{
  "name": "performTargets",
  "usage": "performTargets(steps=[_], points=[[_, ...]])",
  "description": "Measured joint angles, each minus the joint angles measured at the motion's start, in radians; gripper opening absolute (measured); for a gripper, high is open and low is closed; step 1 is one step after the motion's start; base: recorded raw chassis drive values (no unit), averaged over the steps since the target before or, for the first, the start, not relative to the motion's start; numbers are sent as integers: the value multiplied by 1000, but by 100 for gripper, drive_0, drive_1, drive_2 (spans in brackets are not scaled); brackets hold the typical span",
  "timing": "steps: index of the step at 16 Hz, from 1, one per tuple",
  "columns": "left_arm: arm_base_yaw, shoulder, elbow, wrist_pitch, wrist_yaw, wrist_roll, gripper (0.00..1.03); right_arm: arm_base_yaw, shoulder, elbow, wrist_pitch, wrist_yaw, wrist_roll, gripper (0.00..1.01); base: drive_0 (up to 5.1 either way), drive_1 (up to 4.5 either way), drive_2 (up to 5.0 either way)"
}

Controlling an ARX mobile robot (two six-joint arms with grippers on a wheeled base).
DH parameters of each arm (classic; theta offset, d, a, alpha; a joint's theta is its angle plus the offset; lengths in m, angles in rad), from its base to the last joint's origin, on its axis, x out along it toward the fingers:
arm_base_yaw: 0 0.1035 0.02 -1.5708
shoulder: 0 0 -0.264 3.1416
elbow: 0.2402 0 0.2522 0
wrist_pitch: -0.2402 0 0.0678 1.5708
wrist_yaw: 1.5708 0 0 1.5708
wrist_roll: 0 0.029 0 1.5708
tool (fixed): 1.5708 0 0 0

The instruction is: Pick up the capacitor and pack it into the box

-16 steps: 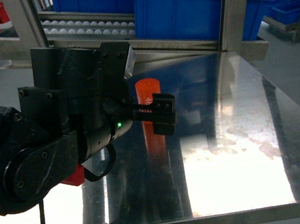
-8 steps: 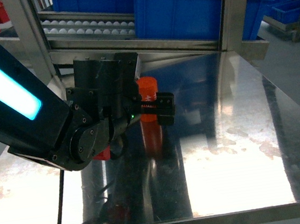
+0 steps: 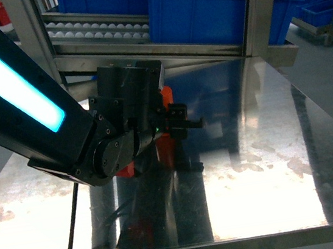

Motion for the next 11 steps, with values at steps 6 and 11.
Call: performTargets(steps=[6,11], points=[[71,-507,-455,197,-101,19,45,0,0,0,0,0,0,98,0,0,0],[64,-1203,-980,77,-275,76,45,0,0,0,0,0,0,98,0,0,0]])
